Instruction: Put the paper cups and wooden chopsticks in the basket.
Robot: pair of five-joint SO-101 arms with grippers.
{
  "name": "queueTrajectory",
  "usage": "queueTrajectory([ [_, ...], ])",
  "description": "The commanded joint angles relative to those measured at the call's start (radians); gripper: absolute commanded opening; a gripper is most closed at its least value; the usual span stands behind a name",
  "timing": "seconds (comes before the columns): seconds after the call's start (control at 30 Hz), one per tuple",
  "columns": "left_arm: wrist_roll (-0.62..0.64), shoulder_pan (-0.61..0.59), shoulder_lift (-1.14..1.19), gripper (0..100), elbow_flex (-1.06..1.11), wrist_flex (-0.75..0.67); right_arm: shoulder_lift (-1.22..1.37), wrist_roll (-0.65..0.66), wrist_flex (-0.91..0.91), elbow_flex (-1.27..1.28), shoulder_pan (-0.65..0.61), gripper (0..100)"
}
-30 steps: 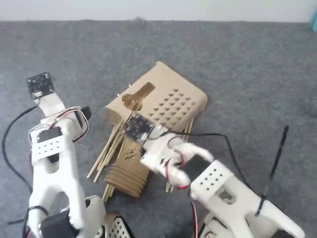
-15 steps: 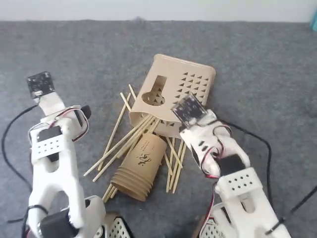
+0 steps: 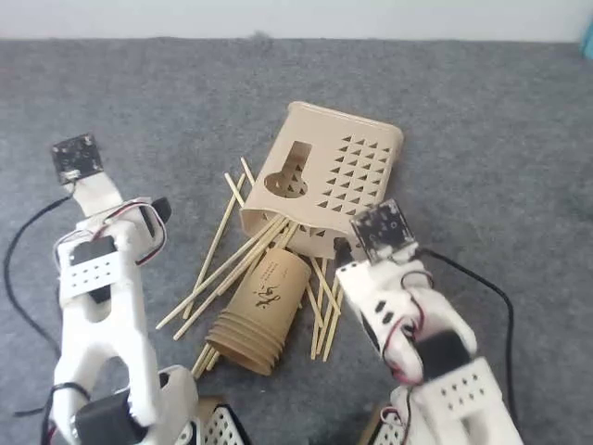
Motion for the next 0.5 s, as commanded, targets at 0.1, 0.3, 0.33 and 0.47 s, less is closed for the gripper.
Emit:
queueTrajectory([
  [0.1,0.003,0.005,-0.003,28,0.005,-0.060,-0.318,-0.103,0.139,0.094,-0.044,26.0],
  [0.3,0.003,0.005,-0.003,28,0.005,-0.061,-0.437,-0.101,0.045,0.318,-0.019,26.0],
  [0.33,0.003,0.005,-0.003,28,0.005,-0.061,-0.443,-0.101,0.015,0.336,-0.008,26.0],
  [0.47,0.003,0.005,-0.003,28,0.005,-0.060,-0.430,-0.107,-0.068,0.339,0.061,26.0],
])
